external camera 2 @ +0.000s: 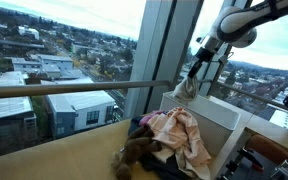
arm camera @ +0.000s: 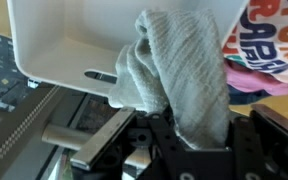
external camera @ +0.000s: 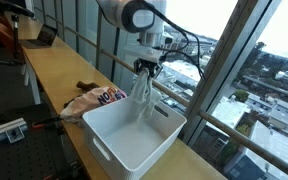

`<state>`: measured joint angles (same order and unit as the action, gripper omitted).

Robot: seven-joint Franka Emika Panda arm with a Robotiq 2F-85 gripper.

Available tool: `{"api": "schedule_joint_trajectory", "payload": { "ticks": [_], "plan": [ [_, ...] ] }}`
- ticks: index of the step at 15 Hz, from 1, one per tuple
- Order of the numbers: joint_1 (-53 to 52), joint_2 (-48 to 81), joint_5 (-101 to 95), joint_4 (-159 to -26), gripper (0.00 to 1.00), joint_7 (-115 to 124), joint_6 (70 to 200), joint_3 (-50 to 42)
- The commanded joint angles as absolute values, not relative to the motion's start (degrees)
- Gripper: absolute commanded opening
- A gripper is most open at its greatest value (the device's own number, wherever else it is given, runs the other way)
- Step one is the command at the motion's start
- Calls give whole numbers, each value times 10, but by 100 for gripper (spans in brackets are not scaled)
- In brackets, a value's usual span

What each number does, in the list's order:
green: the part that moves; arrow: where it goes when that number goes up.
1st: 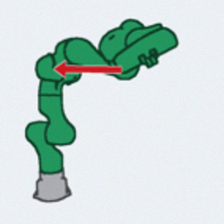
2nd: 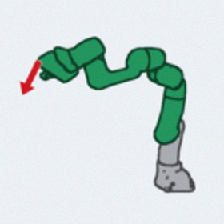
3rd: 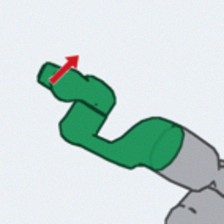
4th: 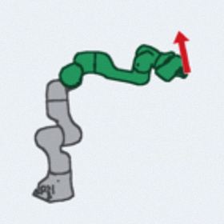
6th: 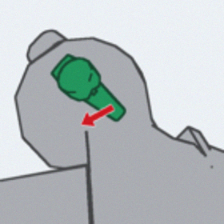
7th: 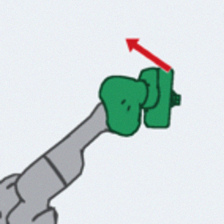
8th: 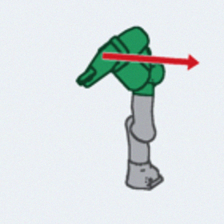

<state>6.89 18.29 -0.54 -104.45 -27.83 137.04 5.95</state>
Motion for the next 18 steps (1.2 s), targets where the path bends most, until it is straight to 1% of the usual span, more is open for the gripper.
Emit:
{"api": "schedule_joint_trajectory", "payload": {
  "ticks": [1,5,8,10,13,18],
  "plan": [
    [20,89,-25,-1096,0,-270,1377,70],
    [-53,26,-63,-1110,0,-223,1356,94],
    [-110,6,-106,-1116,0,-151,1340,127],
    [-146,9,-132,-1118,0,-92,1323,154],
    [-179,50,-171,-1120,0,-25,1324,175],
    [-197,104,-197,-1106,0,11,1316,167]
  ]
}}
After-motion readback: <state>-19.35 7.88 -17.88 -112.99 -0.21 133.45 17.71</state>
